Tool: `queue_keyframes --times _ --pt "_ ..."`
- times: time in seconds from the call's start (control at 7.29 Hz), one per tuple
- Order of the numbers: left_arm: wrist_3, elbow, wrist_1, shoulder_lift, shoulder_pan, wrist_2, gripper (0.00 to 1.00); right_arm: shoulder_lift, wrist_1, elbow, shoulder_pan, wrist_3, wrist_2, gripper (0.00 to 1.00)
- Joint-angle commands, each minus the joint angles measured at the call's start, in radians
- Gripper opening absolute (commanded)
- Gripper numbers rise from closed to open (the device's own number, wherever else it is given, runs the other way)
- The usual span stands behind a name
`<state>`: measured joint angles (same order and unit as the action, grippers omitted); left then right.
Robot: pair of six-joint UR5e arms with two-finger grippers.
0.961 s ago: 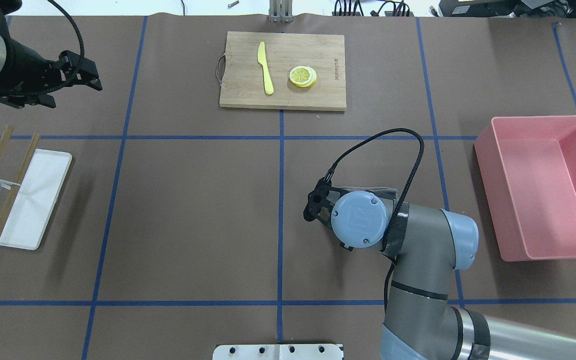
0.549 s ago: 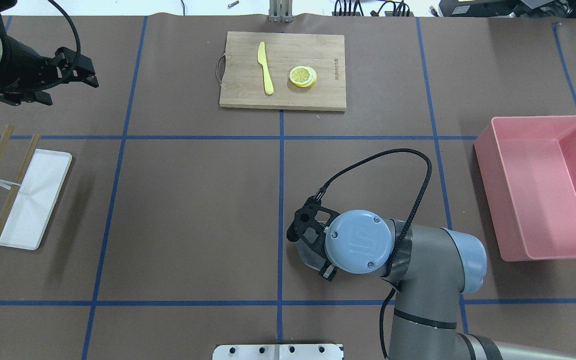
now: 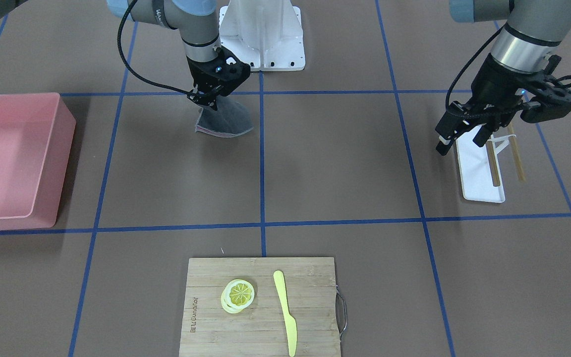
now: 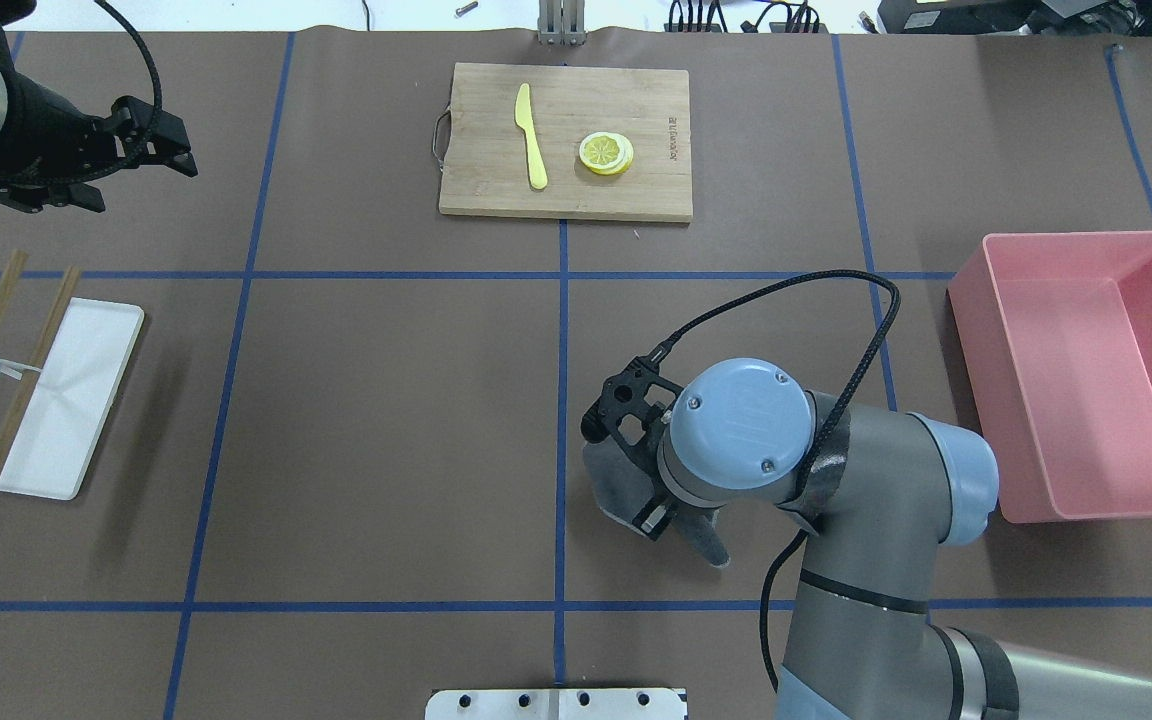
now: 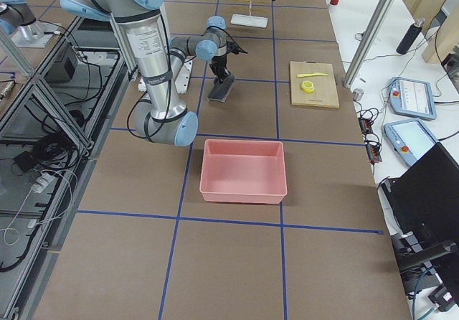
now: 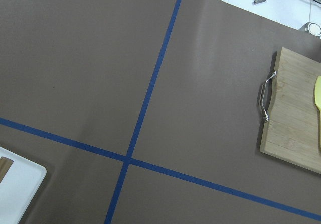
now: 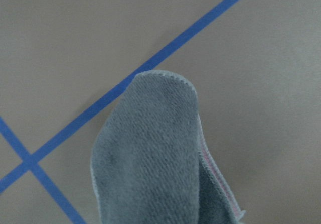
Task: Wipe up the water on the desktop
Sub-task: 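Wipe the table surface with the grey cloth using the right gripper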
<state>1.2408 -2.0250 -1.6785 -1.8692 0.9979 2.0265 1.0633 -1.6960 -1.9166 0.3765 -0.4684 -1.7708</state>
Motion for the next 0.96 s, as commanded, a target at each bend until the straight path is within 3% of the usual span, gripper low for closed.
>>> queue_keyframes --times 0.0,0.82 --pt "0.0 0.0 -0.001 0.001 -0.002 0.0 0.98 0.006 0.09 0.137 0.086 0.002 -0.018 0.0" --pt "0.0 0.02 -0.006 -0.007 -0.005 0.001 0.98 0.012 0.105 0.329 0.422 0.287 -0.154 0.0"
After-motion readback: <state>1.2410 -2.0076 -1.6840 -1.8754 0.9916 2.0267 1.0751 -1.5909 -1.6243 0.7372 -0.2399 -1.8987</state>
